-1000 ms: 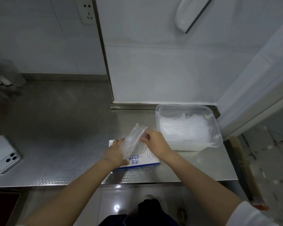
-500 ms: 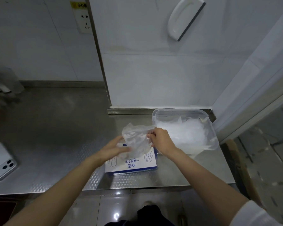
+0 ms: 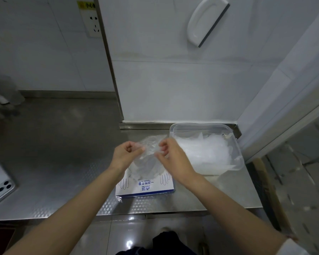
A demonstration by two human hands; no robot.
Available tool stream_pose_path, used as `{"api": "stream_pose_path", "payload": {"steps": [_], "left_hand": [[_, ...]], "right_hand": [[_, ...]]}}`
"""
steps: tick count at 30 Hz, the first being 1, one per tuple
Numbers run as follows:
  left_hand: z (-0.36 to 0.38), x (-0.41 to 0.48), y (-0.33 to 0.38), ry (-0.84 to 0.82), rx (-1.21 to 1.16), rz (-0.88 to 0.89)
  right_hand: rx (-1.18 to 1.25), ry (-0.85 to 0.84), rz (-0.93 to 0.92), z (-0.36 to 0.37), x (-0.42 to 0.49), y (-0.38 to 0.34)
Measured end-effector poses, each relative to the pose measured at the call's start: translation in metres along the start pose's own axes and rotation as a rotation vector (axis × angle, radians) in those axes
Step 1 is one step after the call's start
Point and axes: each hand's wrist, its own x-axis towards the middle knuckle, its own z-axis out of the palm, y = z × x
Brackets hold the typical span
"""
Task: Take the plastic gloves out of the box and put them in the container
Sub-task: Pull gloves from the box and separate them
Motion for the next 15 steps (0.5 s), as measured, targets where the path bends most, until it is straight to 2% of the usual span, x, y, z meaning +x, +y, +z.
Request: {"api": "stream_pose_path", "payload": {"steps": [3, 8, 12, 15], "left_hand": [[0.010, -0.006, 0.001, -0.101, 0.012, 0.010], [0.016, -0.014, -0.002, -0.201, 0.046, 0.073], [0.007, -0.012, -0.005, -0.255, 0.091, 0.094], [0.000, -0.011, -0.014, -0.247, 0.407, 0.255]], "right_hand": [[0.035, -0.183, 0.077, 0.015, 0.000, -0.004], [0.058, -0.109, 0.027, 0.020, 0.009, -0.002], [0.159, -0.131, 0.148, 0.012, 0.009, 0.002], [0.267, -0.056, 0.228, 0.001, 0.012, 0.007]]}}
